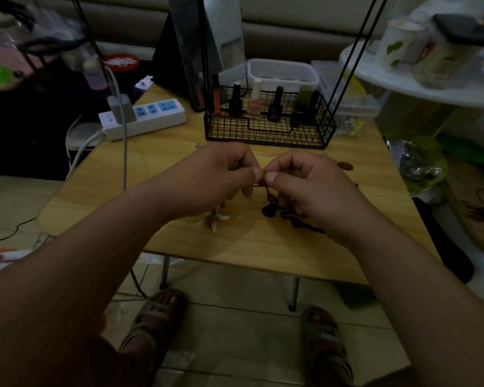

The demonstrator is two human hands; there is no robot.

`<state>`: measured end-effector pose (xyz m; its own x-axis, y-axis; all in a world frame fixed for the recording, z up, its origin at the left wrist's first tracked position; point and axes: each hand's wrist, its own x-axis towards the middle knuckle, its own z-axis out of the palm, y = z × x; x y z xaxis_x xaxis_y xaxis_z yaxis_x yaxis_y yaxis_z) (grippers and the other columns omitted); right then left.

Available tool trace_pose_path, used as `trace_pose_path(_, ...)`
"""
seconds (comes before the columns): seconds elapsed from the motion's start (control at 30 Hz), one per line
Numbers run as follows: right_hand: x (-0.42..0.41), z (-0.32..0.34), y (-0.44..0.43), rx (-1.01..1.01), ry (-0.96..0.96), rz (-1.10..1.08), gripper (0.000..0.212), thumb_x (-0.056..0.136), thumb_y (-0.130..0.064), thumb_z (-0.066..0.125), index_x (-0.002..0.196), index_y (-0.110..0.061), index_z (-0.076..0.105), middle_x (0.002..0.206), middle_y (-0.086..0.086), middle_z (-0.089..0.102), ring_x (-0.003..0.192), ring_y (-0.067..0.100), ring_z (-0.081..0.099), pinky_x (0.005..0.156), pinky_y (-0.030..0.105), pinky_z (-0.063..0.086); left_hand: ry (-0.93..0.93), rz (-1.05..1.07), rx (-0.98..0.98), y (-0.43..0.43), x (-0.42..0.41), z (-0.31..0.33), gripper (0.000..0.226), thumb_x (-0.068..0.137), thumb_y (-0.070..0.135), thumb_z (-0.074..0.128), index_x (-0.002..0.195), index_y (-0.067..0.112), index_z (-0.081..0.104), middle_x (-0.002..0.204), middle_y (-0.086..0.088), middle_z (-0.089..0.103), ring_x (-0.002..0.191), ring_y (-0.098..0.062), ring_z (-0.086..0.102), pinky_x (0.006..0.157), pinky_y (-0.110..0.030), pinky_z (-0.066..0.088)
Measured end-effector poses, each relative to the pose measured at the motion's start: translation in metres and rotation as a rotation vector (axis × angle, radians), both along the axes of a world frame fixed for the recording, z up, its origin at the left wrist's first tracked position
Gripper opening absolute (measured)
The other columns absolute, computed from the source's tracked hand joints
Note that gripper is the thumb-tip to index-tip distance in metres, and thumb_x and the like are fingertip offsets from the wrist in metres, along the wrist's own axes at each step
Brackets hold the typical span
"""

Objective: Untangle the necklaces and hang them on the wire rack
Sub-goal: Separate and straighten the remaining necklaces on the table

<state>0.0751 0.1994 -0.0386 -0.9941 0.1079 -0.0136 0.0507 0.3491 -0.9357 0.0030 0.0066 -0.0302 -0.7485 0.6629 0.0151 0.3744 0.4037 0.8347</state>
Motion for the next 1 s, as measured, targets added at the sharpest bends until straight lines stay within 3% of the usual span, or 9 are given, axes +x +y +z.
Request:
trace_pose_path(0.17,0.002,0.000,-0.001,0.060,0.014,0.022,0.005,0.098,-0.020,0.070,0.100,-0.022,0.073,0.085,-0.004,0.078,0.061,0.010,0.057,0.058,0.031,0.049,-0.002,0.020,0.010,0.000,-0.001,-0.001,0.010,0.101,0.032,0.064,0.094,0.026,0.068,0.081,0.004,0.074,0.071,-0.015,0.059,0.068,-0.039,0.051)
trace_pose_path(0.43,0.001,-0.002,-0.003,0.120,0.011,0.018,0.005,0.097,-0.026,0.070,0.096,-0.021,0.071,0.082,-0.003,0.076,0.059,0.001,0.059,0.057,0.026,0.048,0.041,0.045,0.044,0.001,-0.002,-0.004,0.003,0.099,0.027,0.068,0.100,0.026,0.066,0.084,0.002,0.070,0.071,-0.007,0.059,0.063,-0.027,0.049)
trace_pose_path(0.57,0.000,-0.002,-0.005,0.127,0.006,0.000,0.006,0.096,-0.028,0.071,0.095,-0.022,0.071,0.071,-0.011,0.071,0.058,-0.003,0.059,0.057,0.024,0.047,0.144,0.036,0.006,0.001,-0.005,-0.007,0.003,0.099,0.027,0.067,0.096,0.028,0.066,0.078,0.023,0.064,0.069,0.005,0.054,0.060,-0.010,0.042)
trace_pose_path(0.7,0.000,-0.004,-0.005,0.129,0.000,0.001,0.007,0.094,-0.026,0.074,0.093,-0.020,0.071,0.067,-0.012,0.069,0.058,0.001,0.059,0.058,0.030,0.049,0.206,0.001,-0.042,0.000,-0.004,-0.011,0.006,0.101,0.025,0.064,0.096,0.026,0.068,0.077,0.034,0.061,0.069,0.010,0.055,0.058,-0.006,0.040)
trace_pose_path(0.87,0.000,-0.002,-0.004,0.107,-0.012,0.025,0.002,0.094,-0.019,0.073,0.096,-0.019,0.072,0.078,-0.005,0.074,0.060,0.002,0.059,0.061,0.032,0.050,0.232,-0.005,-0.045,-0.002,-0.004,-0.010,0.008,0.101,0.023,0.064,0.095,0.027,0.066,0.077,0.035,0.061,0.070,0.010,0.054,0.058,-0.006,0.039)
trace_pose_path(1.0,0.000,-0.005,-0.003,0.092,-0.020,0.008,0.005,0.097,-0.020,0.070,0.097,-0.024,0.073,0.079,-0.006,0.074,0.068,0.004,0.064,0.064,0.031,0.052,0.214,0.024,-0.042,-0.002,-0.005,-0.010,0.009,0.101,0.022,0.063,0.095,0.028,0.067,0.080,0.020,0.065,0.073,0.007,0.057,0.060,-0.008,0.040)
